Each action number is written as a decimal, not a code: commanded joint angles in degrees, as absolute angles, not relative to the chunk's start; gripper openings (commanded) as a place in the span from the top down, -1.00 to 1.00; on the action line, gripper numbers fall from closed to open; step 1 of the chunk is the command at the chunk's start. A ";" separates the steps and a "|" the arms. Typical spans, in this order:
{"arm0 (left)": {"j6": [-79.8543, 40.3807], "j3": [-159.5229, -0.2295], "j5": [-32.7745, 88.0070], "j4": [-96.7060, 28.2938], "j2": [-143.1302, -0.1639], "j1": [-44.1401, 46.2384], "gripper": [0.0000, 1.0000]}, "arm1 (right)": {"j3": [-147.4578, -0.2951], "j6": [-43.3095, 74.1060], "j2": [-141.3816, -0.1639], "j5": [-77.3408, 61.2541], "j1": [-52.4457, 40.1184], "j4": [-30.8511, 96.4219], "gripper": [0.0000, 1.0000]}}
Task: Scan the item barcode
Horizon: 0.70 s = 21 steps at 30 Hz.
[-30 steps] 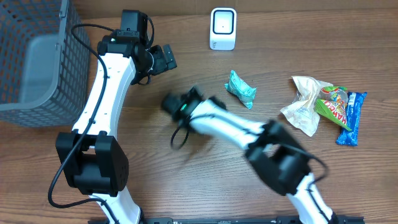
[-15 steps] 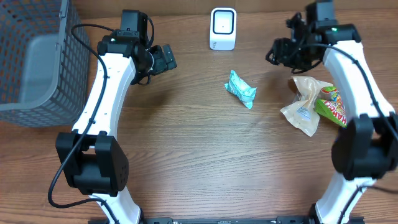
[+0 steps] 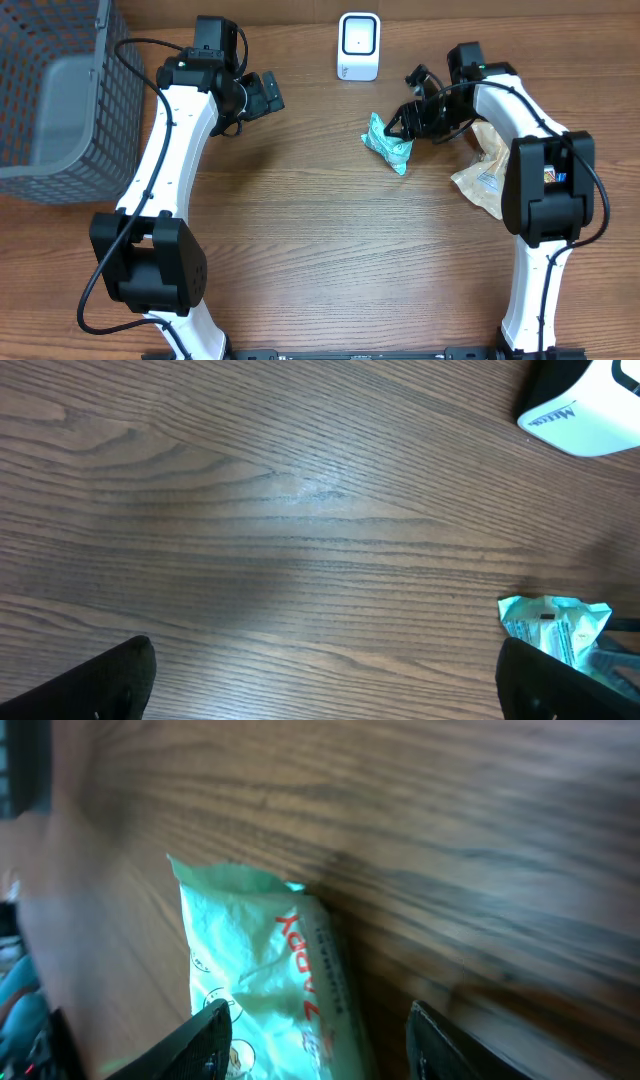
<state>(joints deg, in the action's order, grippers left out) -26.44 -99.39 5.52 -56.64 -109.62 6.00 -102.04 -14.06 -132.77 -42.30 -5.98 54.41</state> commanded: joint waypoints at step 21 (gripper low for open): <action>-25.71 -100.20 5.13 -56.75 -109.40 6.39 -1.00 | -104.31 -17.30 -134.10 -47.20 -7.94 62.50 0.93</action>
